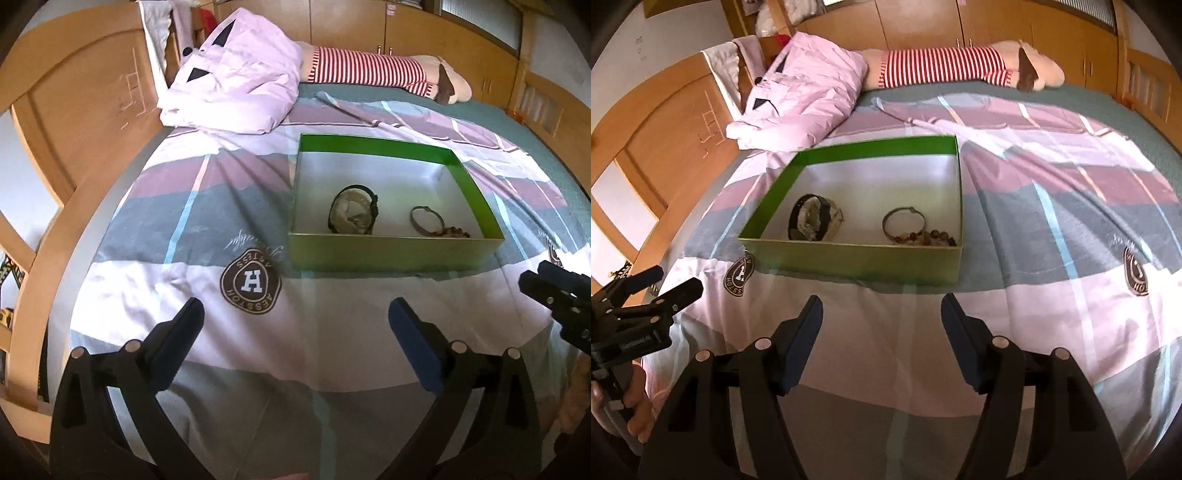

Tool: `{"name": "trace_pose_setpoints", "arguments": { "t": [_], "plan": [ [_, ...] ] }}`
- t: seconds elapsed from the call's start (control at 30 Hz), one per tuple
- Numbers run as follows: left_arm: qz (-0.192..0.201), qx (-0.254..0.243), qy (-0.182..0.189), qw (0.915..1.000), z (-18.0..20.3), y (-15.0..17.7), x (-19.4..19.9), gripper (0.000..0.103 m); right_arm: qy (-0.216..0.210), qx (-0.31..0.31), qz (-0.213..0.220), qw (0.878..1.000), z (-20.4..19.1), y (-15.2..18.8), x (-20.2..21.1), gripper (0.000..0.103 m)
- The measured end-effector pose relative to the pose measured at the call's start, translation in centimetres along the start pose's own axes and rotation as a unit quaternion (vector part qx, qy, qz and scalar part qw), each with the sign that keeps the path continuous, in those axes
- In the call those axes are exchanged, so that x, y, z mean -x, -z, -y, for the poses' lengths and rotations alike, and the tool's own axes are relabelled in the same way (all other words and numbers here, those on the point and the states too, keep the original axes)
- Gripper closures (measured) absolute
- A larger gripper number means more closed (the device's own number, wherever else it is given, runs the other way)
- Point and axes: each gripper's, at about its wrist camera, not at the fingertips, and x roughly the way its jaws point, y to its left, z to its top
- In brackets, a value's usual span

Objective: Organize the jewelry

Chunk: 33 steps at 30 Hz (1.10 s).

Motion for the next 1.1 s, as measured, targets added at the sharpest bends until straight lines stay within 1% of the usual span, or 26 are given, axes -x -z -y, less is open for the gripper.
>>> {"name": "trace_pose_setpoints", "arguments": {
  "t": [0.13, 0.23, 0.4, 1.1],
  "plan": [
    [0.009, -0.006, -0.002, 0.9999, 0.1, 0.0, 0.4, 0.002, -0.006, -0.004, -0.004, 1.000, 0.3, 0.1, 0.1, 0.036],
    [0.015, -0.016, -0.004, 0.9997, 0.6, 0.1, 0.7, 0.002, -0.011, -0.001, -0.018, 1.000, 0.1, 0.2, -0.3, 0.036],
    [0.011, -0.022, -0.004, 0.9997, 0.9, 0.2, 0.5, 0.002, -0.009, 0.008, -0.020, 1.000, -0.4, 0.3, -0.4, 0.036],
    [0.014, -0.023, 0.009, 0.9996, 1.1, 0.2, 0.7, 0.002, -0.008, 0.002, -0.035, 0.999, -0.6, 0.6, -1.0, 0.036]
  ]
}}
